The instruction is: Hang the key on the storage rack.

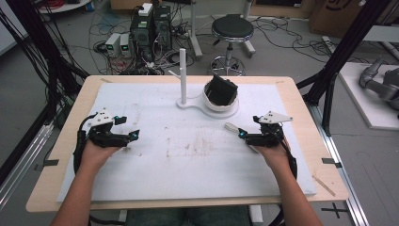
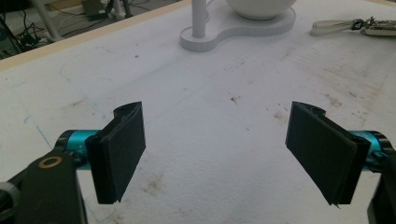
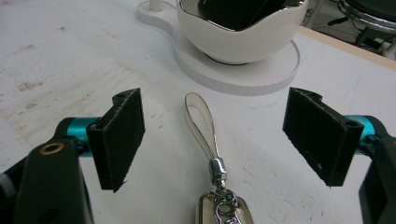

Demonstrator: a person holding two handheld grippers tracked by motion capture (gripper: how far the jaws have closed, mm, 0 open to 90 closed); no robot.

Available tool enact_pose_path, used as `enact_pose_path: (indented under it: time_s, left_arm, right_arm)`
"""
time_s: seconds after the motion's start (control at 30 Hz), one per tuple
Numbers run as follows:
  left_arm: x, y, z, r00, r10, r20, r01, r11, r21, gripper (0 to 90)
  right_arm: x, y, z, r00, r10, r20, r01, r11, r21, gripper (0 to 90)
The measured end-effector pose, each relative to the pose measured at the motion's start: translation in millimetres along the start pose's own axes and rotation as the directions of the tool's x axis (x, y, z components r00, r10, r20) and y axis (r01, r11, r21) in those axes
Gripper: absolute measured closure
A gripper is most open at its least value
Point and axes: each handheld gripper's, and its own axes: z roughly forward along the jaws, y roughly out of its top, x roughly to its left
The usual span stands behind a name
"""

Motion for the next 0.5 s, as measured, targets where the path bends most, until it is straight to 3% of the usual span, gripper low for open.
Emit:
enact_pose_path:
  time_s: [0.5]
  left_arm:
    - [-2.5,-1.7,-2.9,0.9999,0.013,0.004,-0.013,0.9999,0.011,19.9]
  right_arm:
    - [0.2,-2.5,11.1,0.9996,-0.019,-0.021,0.020,0.999,0.049,21.1]
